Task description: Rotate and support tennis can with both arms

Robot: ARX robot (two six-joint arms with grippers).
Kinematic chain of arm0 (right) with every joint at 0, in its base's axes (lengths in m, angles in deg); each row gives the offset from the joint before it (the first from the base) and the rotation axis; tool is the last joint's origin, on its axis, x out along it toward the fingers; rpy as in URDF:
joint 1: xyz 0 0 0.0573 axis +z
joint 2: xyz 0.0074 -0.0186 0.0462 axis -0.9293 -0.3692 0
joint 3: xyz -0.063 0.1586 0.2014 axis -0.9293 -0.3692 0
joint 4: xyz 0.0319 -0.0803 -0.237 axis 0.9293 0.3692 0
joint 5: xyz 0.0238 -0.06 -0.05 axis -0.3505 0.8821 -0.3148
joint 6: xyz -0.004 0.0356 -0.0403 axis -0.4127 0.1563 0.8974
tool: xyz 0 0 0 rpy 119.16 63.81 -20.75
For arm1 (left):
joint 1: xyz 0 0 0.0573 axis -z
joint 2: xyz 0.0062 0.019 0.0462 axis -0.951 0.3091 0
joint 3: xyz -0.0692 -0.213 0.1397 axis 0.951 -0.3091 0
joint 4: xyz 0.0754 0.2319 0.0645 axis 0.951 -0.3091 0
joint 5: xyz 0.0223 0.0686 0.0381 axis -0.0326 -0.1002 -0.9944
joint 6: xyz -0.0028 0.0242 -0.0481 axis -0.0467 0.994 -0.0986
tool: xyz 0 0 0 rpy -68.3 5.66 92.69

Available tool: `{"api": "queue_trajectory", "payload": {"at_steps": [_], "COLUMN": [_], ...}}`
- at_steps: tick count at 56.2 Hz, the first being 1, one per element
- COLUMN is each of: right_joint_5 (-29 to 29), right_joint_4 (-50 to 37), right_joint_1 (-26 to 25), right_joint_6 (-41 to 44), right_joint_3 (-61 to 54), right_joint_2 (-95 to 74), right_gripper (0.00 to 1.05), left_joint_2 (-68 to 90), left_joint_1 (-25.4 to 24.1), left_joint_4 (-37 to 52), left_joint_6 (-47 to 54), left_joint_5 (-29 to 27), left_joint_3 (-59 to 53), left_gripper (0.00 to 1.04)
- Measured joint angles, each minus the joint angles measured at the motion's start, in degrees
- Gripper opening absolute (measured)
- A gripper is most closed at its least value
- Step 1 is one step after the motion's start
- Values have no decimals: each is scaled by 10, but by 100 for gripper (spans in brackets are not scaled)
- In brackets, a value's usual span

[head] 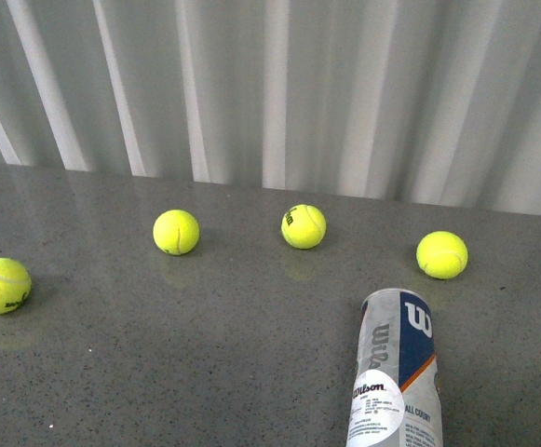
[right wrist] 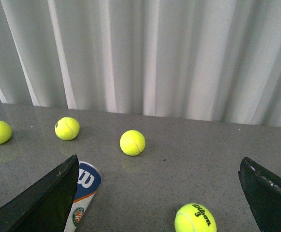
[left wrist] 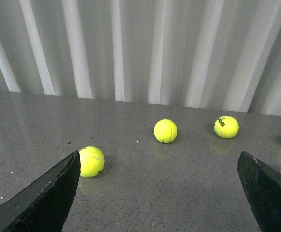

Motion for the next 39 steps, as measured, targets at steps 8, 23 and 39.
{"api": "queue_trajectory", "payload": {"at_steps": [8,23,39], "right_joint_5": [0,0,0], "right_joint_4": [0,0,0], "right_joint_1": [0,0,0], "right_joint_6": [0,0,0], "right_joint_3": [0,0,0], "right_joint_2": [0,0,0], "right_gripper": [98,98,98], "left_joint_2": [0,0,0], "left_joint_1": [0,0,0], "left_joint_4": [0,0,0], "left_joint_6": [0,0,0], "left_joint_5": [0,0,0], "left_joint_3": [0,0,0], "left_gripper": [98,98,98]}}
